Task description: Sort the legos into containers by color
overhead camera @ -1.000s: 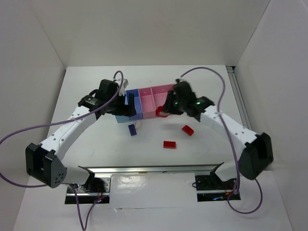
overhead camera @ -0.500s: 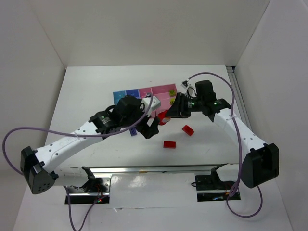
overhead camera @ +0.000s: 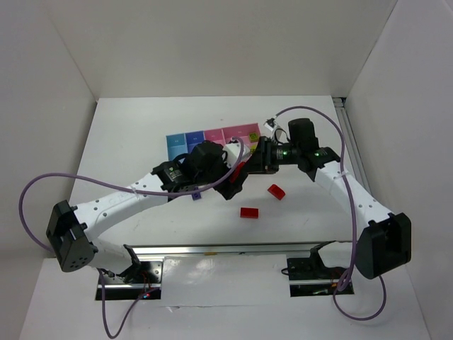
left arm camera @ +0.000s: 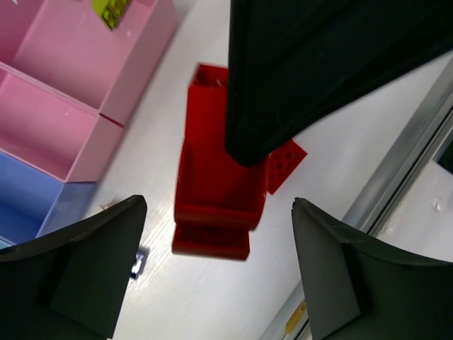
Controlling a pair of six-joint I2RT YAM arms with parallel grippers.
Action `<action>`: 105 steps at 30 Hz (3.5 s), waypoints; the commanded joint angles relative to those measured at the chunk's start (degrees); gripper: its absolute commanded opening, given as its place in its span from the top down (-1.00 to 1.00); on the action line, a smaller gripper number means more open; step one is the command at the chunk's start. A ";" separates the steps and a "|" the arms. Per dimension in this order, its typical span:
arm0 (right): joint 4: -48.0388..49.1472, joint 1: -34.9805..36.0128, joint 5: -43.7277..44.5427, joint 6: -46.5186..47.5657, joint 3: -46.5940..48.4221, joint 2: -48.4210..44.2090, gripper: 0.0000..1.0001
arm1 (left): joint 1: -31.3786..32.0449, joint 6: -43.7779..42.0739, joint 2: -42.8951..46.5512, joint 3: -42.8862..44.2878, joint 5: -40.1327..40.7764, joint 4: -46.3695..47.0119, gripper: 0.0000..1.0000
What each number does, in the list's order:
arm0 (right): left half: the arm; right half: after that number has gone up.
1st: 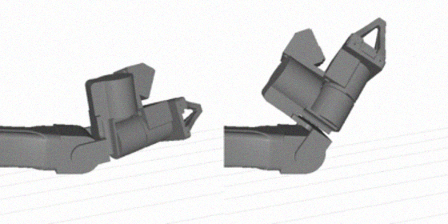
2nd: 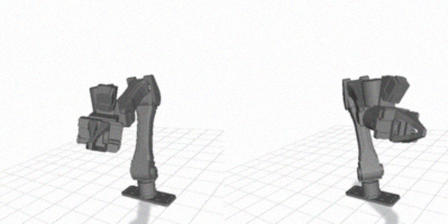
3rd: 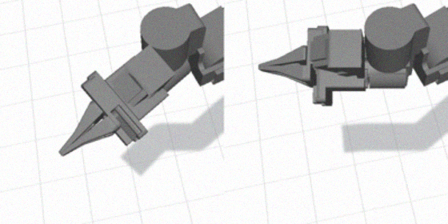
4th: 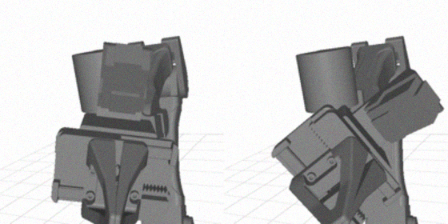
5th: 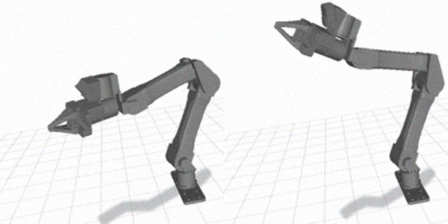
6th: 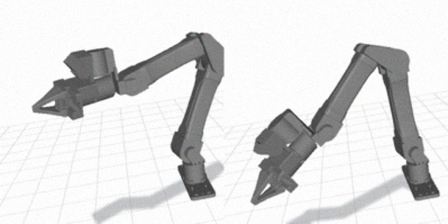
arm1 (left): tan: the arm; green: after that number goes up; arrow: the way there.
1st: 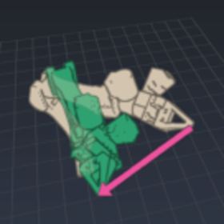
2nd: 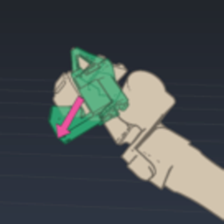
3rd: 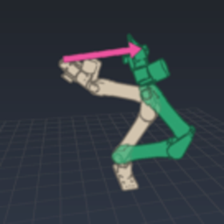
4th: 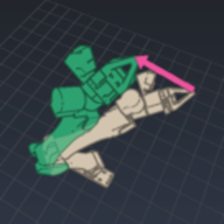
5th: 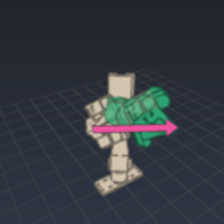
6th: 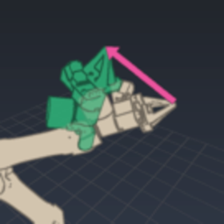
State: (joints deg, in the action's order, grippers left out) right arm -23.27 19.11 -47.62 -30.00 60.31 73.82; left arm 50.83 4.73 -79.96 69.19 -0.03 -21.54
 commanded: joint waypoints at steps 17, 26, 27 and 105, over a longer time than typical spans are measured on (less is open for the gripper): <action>5.60 -1.53 -3.89 -1.91 -1.78 -2.89 0.42 | 0.24 1.24 -0.19 0.95 -5.51 7.31 0.94; 4.37 -7.07 -2.14 -1.38 1.02 -3.42 0.42 | -3.09 2.30 3.14 -1.86 -4.36 4.14 1.00; 3.76 -7.07 -0.74 -1.38 1.56 -2.90 0.42 | -3.71 3.00 4.37 -2.65 -5.23 4.14 1.00; 82.02 16.13 10.43 -29.05 -12.23 13.89 -0.70 | -45.64 52.38 7.79 -11.87 -56.31 43.84 1.00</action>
State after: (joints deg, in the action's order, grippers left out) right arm 43.09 34.41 -41.69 -52.73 51.48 88.38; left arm 6.66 48.23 -75.24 59.29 -58.94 6.57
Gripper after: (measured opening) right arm 0.845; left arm 0.459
